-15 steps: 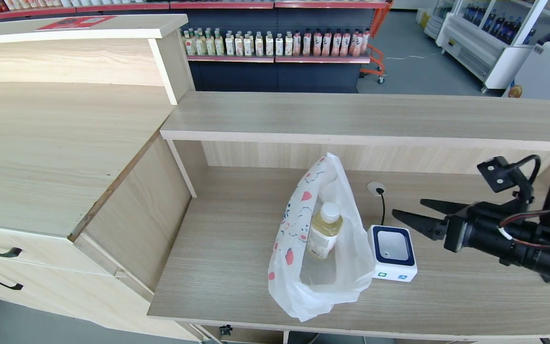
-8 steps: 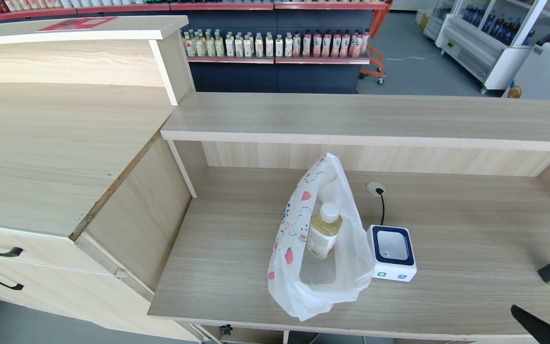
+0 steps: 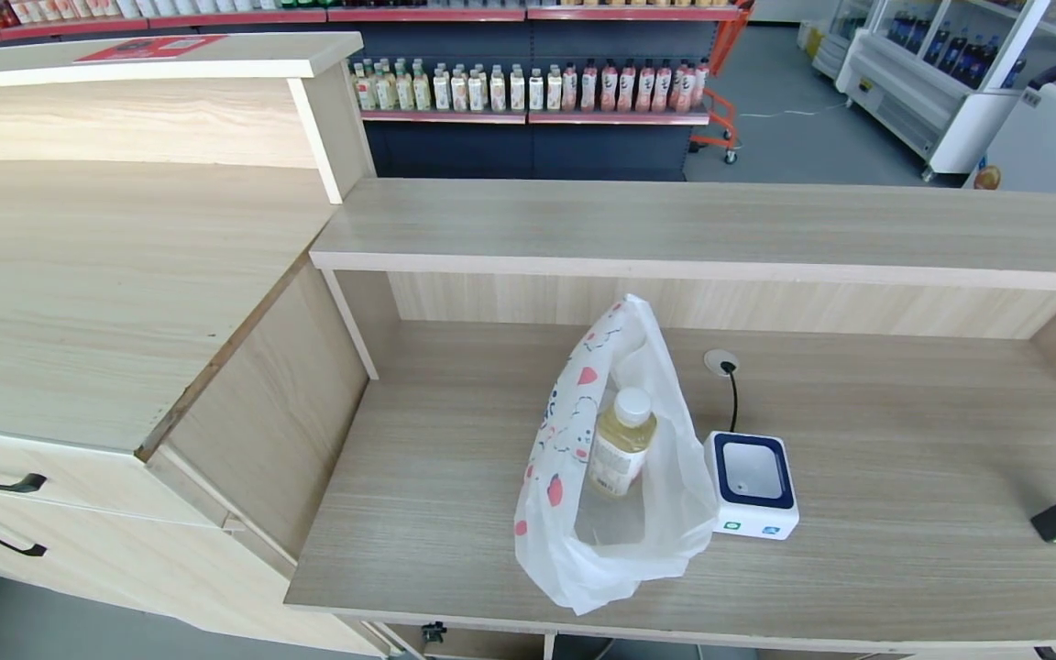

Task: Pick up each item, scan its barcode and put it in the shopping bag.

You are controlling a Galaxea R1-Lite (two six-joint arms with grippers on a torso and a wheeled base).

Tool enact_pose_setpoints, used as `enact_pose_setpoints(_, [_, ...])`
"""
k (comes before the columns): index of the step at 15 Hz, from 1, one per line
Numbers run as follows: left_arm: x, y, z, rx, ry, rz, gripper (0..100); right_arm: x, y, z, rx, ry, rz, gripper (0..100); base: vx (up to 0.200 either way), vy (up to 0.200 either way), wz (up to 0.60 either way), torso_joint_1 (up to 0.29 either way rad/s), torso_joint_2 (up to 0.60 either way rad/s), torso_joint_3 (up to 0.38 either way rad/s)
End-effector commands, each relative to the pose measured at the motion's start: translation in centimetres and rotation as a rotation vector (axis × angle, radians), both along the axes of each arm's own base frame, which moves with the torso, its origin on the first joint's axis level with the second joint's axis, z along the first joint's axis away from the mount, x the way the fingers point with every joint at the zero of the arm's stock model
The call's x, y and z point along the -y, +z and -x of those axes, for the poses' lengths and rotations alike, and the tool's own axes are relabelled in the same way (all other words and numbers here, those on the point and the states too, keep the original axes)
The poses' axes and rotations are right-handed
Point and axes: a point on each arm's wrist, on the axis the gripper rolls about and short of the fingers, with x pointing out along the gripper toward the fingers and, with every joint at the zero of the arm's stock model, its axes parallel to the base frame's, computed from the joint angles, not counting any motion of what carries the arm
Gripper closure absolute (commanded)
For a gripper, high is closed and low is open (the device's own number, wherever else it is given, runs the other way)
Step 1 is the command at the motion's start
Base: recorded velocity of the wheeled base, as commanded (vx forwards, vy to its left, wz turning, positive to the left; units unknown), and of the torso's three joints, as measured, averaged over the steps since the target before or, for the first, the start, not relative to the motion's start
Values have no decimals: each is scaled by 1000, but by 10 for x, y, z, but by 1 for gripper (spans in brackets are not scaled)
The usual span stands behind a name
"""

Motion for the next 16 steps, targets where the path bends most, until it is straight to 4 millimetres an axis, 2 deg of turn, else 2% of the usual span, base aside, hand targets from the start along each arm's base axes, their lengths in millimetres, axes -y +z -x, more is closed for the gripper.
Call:
enact_pose_setpoints(1, [0, 0, 0, 0, 1, 1, 0, 0, 0, 2, 26, 2, -2, 0, 0, 0, 0, 0, 0, 0])
enact_pose_setpoints(10, [0, 0, 0, 0, 1, -1, 0, 0, -1, 2, 23, -14, -26, 0, 0, 0, 0, 0, 0, 0])
enact_pose_setpoints(16, [0, 0, 0, 0, 2, -1, 0, 0, -1, 2, 23, -14, -26, 0, -200, 0, 0, 3, 1, 1])
